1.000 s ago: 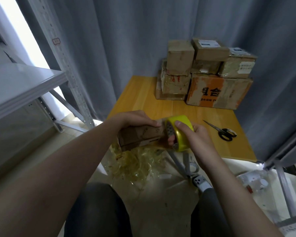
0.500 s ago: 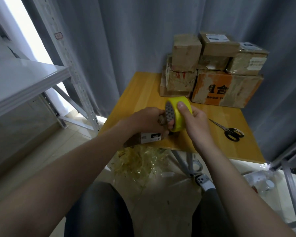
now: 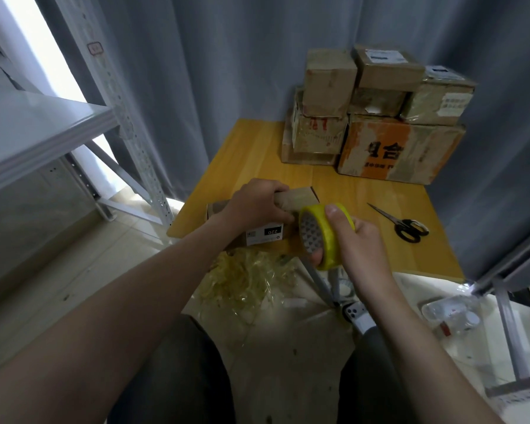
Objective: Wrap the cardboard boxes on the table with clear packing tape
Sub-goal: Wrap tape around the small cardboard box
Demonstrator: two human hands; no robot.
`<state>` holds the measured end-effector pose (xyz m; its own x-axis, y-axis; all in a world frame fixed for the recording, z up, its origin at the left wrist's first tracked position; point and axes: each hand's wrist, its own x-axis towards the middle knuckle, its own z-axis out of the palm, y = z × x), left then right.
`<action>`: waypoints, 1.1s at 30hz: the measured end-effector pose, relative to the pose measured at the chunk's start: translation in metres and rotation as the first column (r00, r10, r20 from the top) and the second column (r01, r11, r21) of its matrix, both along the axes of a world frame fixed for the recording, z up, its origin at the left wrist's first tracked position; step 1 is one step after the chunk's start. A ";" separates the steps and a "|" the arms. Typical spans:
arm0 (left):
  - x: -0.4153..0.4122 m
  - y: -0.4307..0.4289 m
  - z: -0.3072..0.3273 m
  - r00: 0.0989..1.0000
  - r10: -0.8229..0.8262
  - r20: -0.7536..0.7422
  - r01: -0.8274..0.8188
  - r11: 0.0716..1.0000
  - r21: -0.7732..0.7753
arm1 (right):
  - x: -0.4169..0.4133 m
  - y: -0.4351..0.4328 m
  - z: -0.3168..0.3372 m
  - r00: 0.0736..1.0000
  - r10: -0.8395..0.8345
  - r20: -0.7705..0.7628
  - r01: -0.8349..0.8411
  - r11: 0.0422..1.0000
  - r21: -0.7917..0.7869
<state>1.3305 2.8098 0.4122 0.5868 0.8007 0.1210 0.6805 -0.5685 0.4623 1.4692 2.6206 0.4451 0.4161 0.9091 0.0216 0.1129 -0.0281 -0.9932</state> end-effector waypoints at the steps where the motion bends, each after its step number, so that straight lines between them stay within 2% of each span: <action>1: 0.000 0.000 0.000 1.000 0.005 -0.008 -0.005 1.000 -0.007 | 0.000 -0.005 -0.009 1.000 -0.002 -0.021 0.002 1.000 -0.018; 5: 0.000 -0.003 0.002 1.000 -0.012 -0.006 0.012 1.000 -0.010 | -0.009 -0.019 -0.041 1.000 0.016 -0.025 -0.019 0.994 -0.112; 17: -0.004 0.000 0.008 0.997 -0.075 -0.021 0.073 0.995 -0.071 | -0.014 -0.019 -0.079 0.997 0.079 0.014 -0.075 0.978 -0.193; 20: -0.005 0.001 0.008 0.995 -0.096 -0.038 0.092 0.991 -0.100 | 0.008 -0.012 -0.073 0.998 0.048 0.029 -0.040 0.969 -0.242; 22: -0.005 0.000 0.009 0.993 -0.109 -0.046 0.104 0.989 -0.101 | 0.021 -0.005 -0.060 0.999 -0.019 0.044 0.027 0.981 -0.190; 24: -0.005 -0.001 0.011 0.993 -0.108 -0.056 0.103 0.991 -0.087 | 0.029 0.008 -0.042 0.979 -0.084 0.184 0.099 0.993 -0.071; 27: -0.005 0.000 0.011 0.993 -0.097 -0.074 0.091 0.993 -0.080 | 0.024 0.044 -0.018 0.869 -0.036 0.494 0.019 0.999 0.040; 30: -0.004 0.002 0.010 0.987 -0.131 -0.090 0.129 0.991 -0.028 | 0.004 0.088 -0.006 0.722 0.129 0.679 -0.124 0.991 -0.056; 32: -0.005 0.002 0.010 0.980 -0.167 -0.104 0.167 0.986 -0.008 | -0.012 0.113 -0.004 0.688 0.179 0.704 -0.156 0.983 -0.097; 33: -0.006 0.002 0.010 0.979 -0.179 -0.097 0.179 0.984 -0.006 | -0.019 0.123 -0.004 0.698 0.192 0.690 -0.166 0.981 -0.105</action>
